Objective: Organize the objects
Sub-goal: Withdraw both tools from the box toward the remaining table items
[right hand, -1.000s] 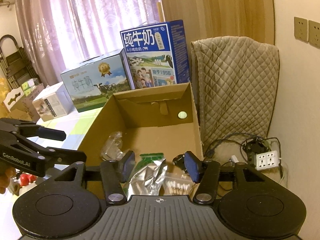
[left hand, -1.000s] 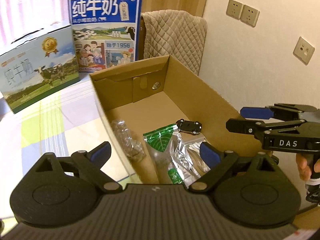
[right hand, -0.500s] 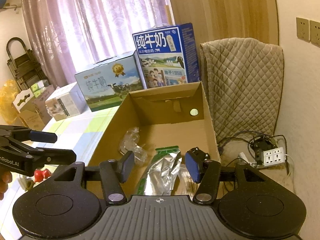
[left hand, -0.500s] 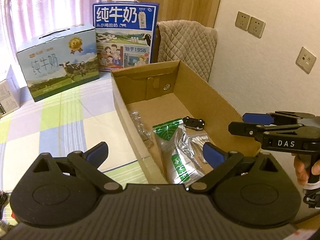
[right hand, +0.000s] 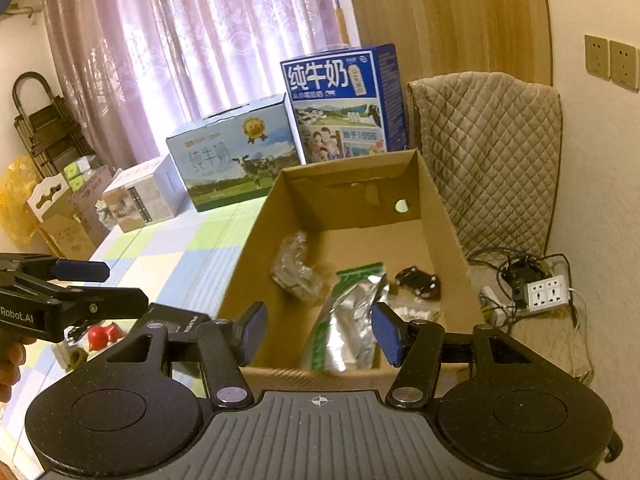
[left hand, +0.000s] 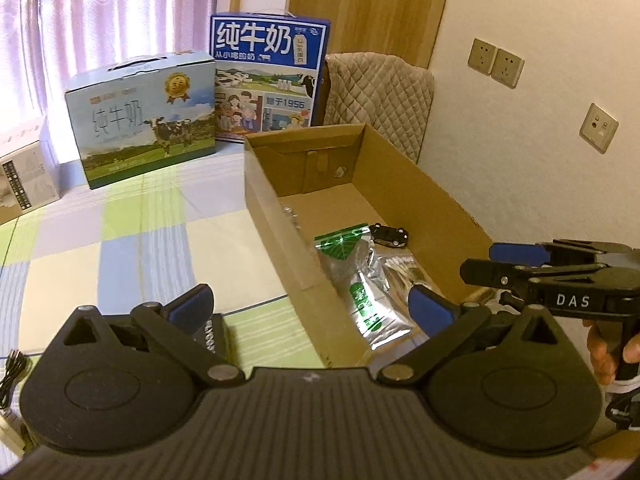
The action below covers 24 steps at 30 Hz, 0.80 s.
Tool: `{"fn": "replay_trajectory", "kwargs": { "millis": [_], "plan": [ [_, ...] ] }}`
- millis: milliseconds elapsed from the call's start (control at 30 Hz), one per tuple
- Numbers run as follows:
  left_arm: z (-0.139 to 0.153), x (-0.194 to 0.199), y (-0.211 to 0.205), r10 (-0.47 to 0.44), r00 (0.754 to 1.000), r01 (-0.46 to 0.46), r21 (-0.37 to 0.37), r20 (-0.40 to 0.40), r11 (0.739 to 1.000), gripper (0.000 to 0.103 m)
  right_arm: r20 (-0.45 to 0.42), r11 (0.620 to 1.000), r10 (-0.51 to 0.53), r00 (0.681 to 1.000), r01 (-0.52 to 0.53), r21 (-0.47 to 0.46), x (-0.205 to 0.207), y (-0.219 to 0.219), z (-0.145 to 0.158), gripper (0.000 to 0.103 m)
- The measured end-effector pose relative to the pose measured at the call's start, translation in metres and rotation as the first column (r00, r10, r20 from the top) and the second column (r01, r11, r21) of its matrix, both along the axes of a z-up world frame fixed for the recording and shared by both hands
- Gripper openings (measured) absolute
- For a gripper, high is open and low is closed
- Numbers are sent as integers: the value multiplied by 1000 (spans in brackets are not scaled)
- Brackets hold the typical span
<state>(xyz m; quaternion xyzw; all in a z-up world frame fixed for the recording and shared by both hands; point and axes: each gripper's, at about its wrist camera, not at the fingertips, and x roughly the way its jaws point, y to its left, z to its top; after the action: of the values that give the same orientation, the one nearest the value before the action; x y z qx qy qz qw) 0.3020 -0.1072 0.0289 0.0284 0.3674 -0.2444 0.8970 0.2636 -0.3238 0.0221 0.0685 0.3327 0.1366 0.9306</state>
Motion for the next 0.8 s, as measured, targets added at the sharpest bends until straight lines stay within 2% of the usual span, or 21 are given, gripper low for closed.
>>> {"fn": "replay_trajectory", "kwargs": {
  "millis": [300,800],
  "plan": [
    [-1,-15,54,2,1000,-3,-31,-28,999,102,-33,1000,8,999,-8,1,-25,52,1,56],
    [-9,-37,167,102,993,-104,-30,-64,994,102,-103,994,113,988,-113,1,-45,157,-20,57]
  ]
}}
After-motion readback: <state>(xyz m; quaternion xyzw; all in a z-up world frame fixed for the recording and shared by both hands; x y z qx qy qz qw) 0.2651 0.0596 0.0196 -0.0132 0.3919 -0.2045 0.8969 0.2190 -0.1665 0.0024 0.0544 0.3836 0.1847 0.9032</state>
